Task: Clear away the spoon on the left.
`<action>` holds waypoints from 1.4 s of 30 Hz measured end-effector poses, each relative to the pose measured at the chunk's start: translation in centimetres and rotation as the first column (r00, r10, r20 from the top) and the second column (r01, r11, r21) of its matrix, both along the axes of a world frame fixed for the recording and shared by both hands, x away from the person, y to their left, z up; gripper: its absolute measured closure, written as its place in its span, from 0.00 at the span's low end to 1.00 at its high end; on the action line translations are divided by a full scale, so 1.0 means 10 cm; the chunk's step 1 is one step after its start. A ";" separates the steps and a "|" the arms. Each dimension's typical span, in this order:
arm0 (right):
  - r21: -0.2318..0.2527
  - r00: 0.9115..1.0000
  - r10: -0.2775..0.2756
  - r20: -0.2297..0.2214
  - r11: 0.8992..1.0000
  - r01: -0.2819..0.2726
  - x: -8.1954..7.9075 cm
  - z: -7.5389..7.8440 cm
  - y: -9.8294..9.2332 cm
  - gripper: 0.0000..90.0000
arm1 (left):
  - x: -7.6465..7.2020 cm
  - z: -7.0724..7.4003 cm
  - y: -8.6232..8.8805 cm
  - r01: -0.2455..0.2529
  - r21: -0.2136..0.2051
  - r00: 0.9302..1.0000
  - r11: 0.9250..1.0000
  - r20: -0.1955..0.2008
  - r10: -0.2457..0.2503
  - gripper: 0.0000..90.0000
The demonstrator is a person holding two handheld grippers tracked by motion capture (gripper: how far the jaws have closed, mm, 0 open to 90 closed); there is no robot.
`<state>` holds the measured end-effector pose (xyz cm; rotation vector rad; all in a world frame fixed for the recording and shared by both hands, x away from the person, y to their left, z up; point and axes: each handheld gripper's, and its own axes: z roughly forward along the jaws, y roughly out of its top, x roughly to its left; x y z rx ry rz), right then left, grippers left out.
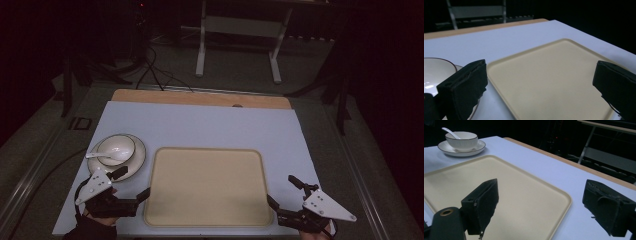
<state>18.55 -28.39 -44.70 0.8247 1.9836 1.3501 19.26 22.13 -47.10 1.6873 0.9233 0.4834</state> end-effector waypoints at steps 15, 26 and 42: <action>0.003 1.000 0.010 0.000 1.000 -0.010 -0.01 0.00 0.01 0.15 | 0.00 0.00 -0.10 0.130 0.041 0.989 0.991 -0.071 -0.127 0.00; 0.005 1.000 0.016 0.002 1.000 -0.016 -0.02 0.01 0.02 0.15 | -0.03 0.10 -0.17 0.200 0.050 0.978 0.978 -0.072 -0.197 0.02; 0.017 1.000 0.018 0.010 1.000 -0.018 -0.02 0.01 0.02 0.15 | -0.09 0.36 -0.23 0.253 0.064 0.967 0.965 -0.038 -0.251 0.02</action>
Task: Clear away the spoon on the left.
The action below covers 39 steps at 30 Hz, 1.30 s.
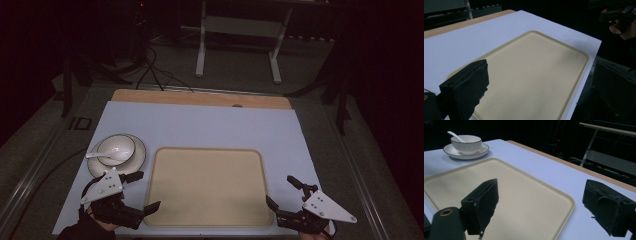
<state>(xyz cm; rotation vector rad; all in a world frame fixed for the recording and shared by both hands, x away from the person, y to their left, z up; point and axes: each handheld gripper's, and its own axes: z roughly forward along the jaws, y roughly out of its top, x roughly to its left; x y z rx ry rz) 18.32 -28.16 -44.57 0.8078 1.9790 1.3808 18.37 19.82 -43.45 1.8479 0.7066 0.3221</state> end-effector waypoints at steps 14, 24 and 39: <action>-0.002 1.000 0.005 -0.001 1.000 -0.005 0.00 0.00 0.01 0.15 | 0.14 0.37 0.07 0.007 -0.030 1.000 1.000 0.020 -0.007 0.03; -0.004 1.000 0.006 -0.004 1.000 -0.006 0.01 0.00 0.01 0.15 | 0.33 0.57 0.27 -0.068 -0.057 0.997 0.996 0.032 0.070 0.04; -0.007 1.000 0.008 -0.006 1.000 -0.008 0.00 0.00 0.01 0.15 | 0.49 0.54 0.83 -0.313 -0.124 0.949 0.941 0.002 0.316 0.07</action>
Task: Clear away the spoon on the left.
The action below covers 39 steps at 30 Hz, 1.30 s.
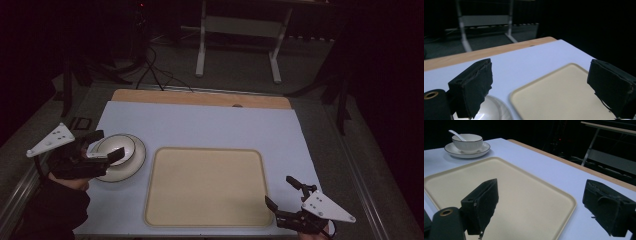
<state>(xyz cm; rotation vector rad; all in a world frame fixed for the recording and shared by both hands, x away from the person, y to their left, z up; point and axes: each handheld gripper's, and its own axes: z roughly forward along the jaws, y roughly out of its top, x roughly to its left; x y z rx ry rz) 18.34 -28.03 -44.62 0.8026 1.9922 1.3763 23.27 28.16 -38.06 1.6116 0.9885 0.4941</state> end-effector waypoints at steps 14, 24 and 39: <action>-0.006 1.000 0.000 -0.001 1.000 0.000 0.00 0.00 0.01 0.15 | 0.00 -0.38 0.40 -0.220 -0.103 0.970 0.970 -0.125 0.207 0.12; -0.009 1.000 0.004 -0.001 1.000 -0.005 0.00 -0.01 0.02 0.15 | 0.07 -0.64 0.65 -0.342 -0.123 0.916 0.932 -0.264 0.301 0.18; -0.019 1.000 0.012 -0.005 1.000 -0.012 0.00 -0.01 0.04 0.15 | 0.23 -1.03 0.90 -0.425 -0.155 0.815 0.892 -0.494 0.302 0.21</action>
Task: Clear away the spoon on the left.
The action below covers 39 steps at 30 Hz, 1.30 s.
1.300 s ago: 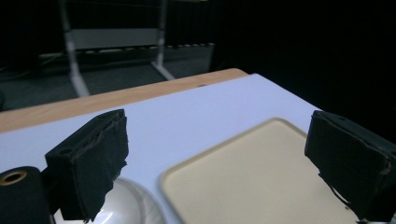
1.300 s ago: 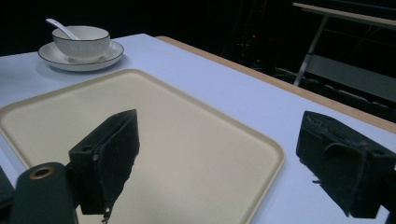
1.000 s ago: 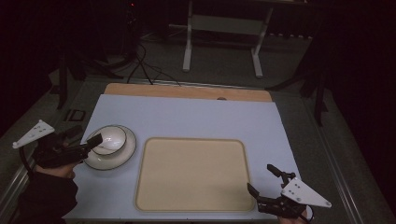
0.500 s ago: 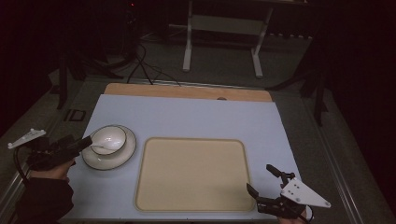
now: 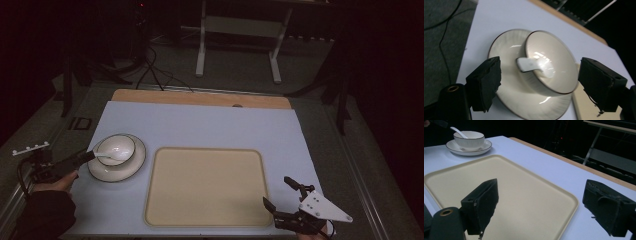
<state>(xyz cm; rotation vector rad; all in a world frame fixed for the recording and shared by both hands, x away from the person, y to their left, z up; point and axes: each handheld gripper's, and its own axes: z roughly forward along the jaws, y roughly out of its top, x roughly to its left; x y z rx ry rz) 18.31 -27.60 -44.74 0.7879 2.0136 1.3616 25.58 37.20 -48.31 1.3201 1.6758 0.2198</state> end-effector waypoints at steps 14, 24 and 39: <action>-0.006 1.000 -0.001 -0.004 1.000 0.001 -0.01 0.00 0.00 0.15 | 0.13 -0.21 0.09 -0.019 -0.128 0.999 0.992 -0.051 0.012 0.44; -0.014 1.000 -0.004 -0.007 1.000 0.004 0.00 -0.01 0.01 0.15 | 0.19 -0.25 0.13 -0.031 -0.164 0.998 0.986 -0.052 0.023 0.61; -0.007 1.000 -0.007 -0.007 1.000 0.007 0.00 -0.01 0.00 0.15 | 0.22 -0.20 0.11 0.053 -0.210 0.998 0.976 -0.021 -0.059 0.88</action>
